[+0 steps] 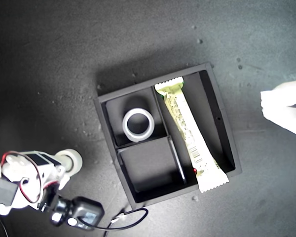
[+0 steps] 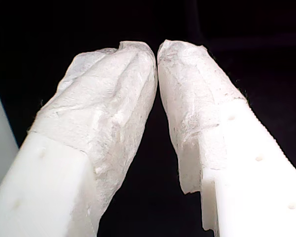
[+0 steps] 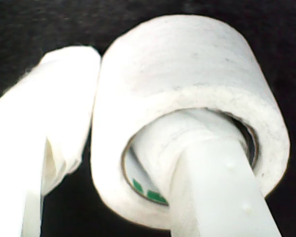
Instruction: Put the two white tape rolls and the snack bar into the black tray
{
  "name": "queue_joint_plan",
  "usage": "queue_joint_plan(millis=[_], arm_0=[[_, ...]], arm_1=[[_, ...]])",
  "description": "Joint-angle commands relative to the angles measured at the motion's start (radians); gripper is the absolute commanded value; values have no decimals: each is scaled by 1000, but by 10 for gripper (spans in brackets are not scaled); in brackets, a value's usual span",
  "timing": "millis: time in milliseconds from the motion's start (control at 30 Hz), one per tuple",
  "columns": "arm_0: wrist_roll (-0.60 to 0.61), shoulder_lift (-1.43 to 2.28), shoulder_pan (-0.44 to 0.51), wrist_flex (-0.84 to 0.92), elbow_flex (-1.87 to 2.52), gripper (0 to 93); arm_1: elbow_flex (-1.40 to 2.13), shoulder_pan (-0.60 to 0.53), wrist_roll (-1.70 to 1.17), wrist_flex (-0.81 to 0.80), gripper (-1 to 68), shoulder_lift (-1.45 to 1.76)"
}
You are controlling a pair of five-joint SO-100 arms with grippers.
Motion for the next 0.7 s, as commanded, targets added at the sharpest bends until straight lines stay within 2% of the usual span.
queue_joint_plan(millis=[0,200,400,533,567,667], arm_0=[[60,104,-34,84,-44,0],[262,143,-104,416,-410,0],[439,-221,-132,742,-1126,0],[480,-683,-115,1045,-1876,0],[491,-767,-110,1063,-2005,0],[471,-834,-114,1062,-2013,0]], arm_1=[[-141,-12,11,3,-1,49],[-284,-35,6,3,-2,49],[-190,-12,81,3,-3,49],[-112,-12,112,3,-3,51],[-104,-15,112,3,-3,51],[-100,-29,117,3,-3,51]])
